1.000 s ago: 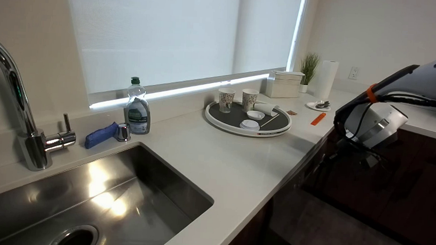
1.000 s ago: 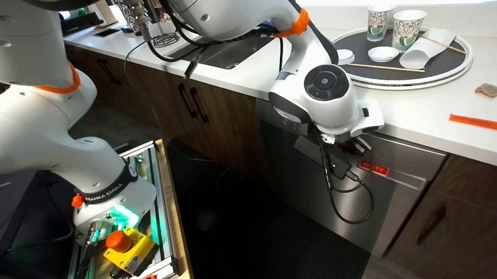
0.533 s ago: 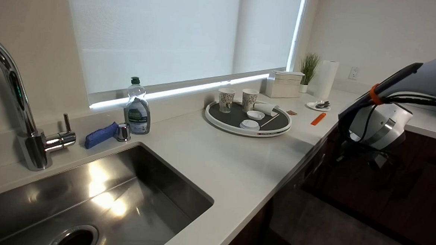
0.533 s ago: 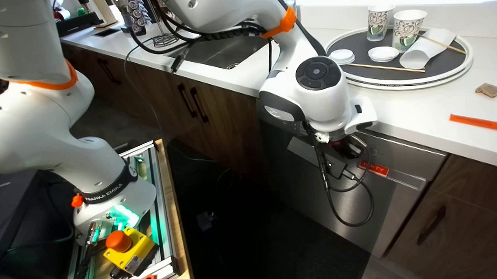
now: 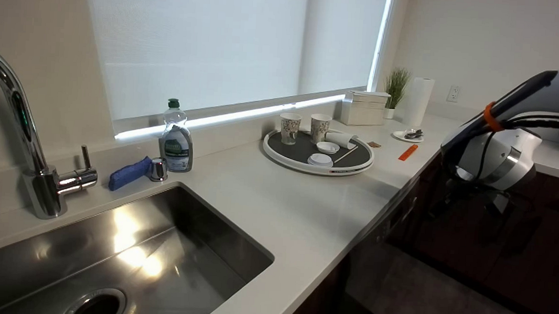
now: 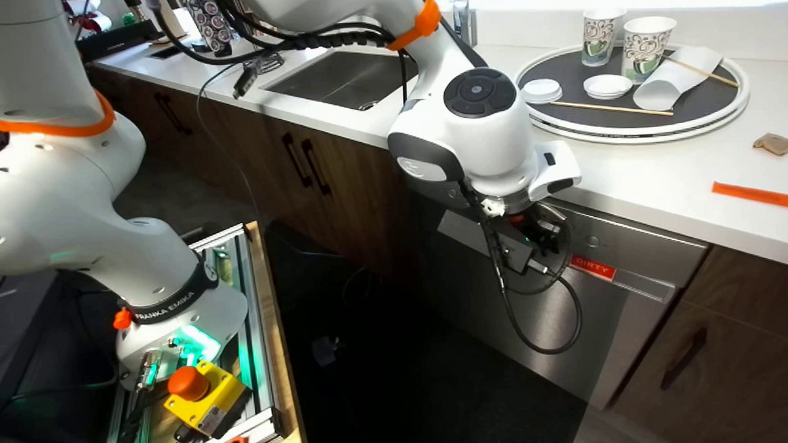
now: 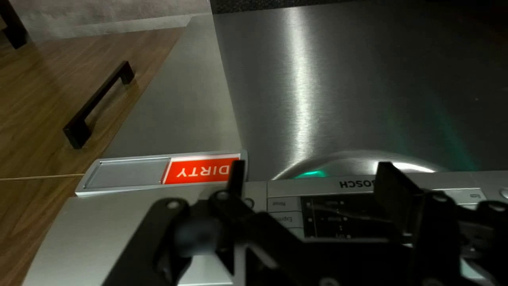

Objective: Press a button on the dishwasher

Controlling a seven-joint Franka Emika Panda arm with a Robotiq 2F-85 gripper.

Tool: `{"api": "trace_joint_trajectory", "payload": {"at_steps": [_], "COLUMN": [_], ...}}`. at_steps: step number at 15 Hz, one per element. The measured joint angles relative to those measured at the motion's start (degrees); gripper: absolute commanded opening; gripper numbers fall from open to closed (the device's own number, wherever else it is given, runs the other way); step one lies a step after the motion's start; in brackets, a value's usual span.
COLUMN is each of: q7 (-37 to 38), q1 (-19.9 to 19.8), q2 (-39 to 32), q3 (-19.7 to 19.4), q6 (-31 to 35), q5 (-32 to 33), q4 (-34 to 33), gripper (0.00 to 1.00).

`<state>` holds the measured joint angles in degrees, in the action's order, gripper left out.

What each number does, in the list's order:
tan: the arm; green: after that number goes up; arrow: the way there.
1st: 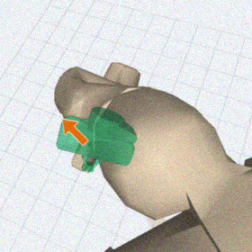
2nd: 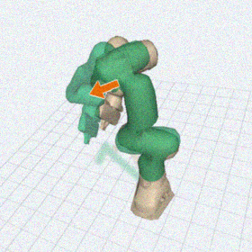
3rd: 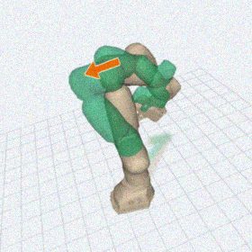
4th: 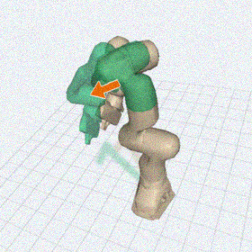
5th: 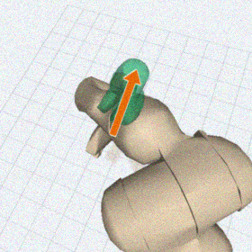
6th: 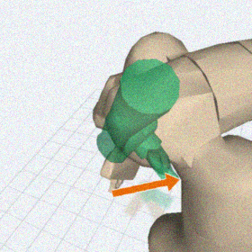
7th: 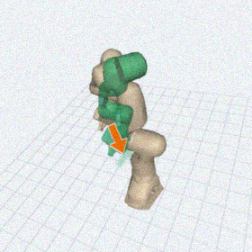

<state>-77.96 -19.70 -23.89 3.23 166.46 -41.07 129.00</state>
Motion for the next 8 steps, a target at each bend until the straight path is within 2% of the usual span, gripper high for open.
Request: {"api": "trace_joint_trajectory", "payload": {"at_steps": [8], "q7": [5.78], "q1": [5.78], "q2": [5.75], "q3": [-6.55], "q6": [0.00], "q5": [6.45], "q4": [5.74], "gripper": [1.00]}}
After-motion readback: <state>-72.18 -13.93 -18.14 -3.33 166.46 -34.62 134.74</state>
